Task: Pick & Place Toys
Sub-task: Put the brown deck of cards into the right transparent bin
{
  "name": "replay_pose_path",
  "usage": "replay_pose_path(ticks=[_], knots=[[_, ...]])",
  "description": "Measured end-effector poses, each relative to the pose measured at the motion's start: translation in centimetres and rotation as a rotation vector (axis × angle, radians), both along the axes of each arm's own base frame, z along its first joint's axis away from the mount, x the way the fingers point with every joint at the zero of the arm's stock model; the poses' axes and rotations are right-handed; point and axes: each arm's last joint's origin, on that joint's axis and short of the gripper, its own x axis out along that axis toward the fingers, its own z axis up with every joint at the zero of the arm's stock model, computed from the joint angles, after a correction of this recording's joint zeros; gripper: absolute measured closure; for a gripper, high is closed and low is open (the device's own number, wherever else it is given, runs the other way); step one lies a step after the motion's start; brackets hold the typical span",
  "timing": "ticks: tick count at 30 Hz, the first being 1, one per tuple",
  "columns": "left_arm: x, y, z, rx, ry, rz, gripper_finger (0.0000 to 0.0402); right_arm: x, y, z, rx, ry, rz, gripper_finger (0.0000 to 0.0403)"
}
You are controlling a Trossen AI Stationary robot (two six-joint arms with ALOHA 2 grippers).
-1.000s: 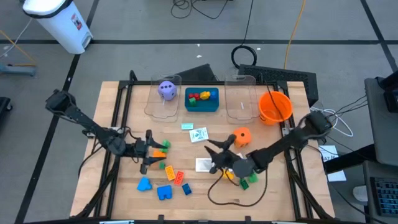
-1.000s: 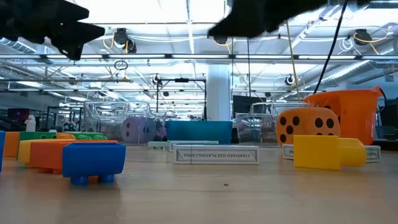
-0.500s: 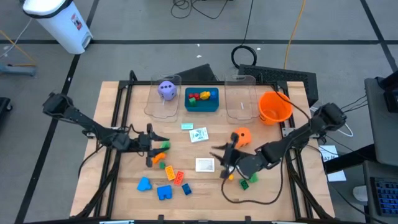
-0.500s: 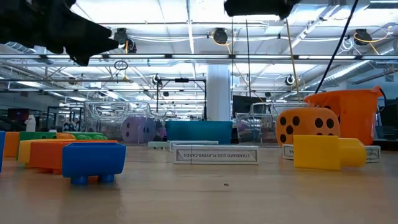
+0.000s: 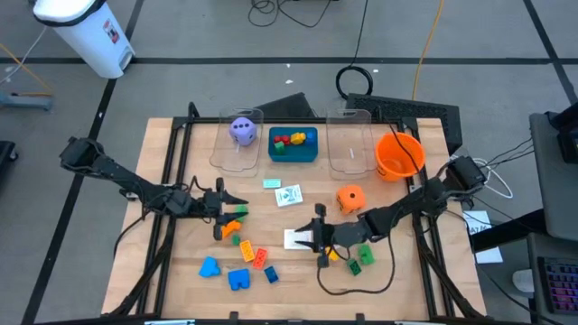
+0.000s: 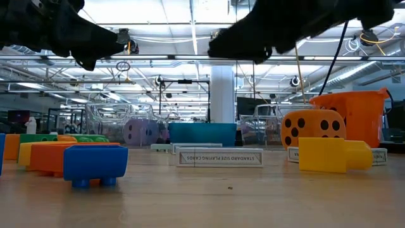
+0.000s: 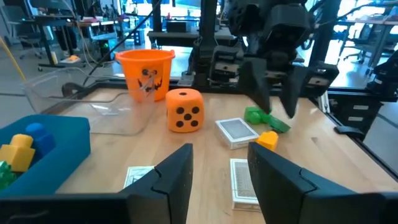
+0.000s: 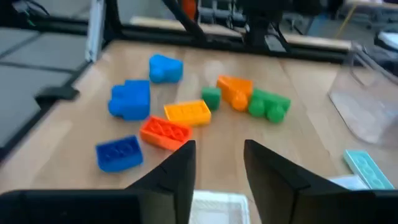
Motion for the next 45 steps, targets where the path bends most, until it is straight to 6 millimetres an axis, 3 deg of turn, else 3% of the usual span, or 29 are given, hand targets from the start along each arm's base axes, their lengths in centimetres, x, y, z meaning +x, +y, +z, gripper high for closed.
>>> replay_pose_path(ticks=[11,21,29,34,45], knots=[[-0.1,0.0,-0.6,-0.029,0.057,0.003,0.0224,1.0,-2.8,-0.9,0.138,0.083,-0.018,0.0148],[-0.1,0.0,-0.8,-0.066,0.077,0.008,0.024,0.9,-3.0,-1.2,0.158,0.116,-0.037,0.0062],[-0.1,0.0,-0.8,-0.061,0.077,0.009,0.0261,1.2,-2.6,-2.8,0.162,0.151,-0.04,0.0046],[-0.1,0.0,-0.8,-0.039,0.077,0.007,0.0264,1.5,-2.3,-5.1,0.162,0.223,0.007,0.0046],[-0.1,0.1,-0.8,-0.014,0.073,0.013,0.024,2.0,-2.0,-5.3,0.1,0.289,-0.017,0.0046]])
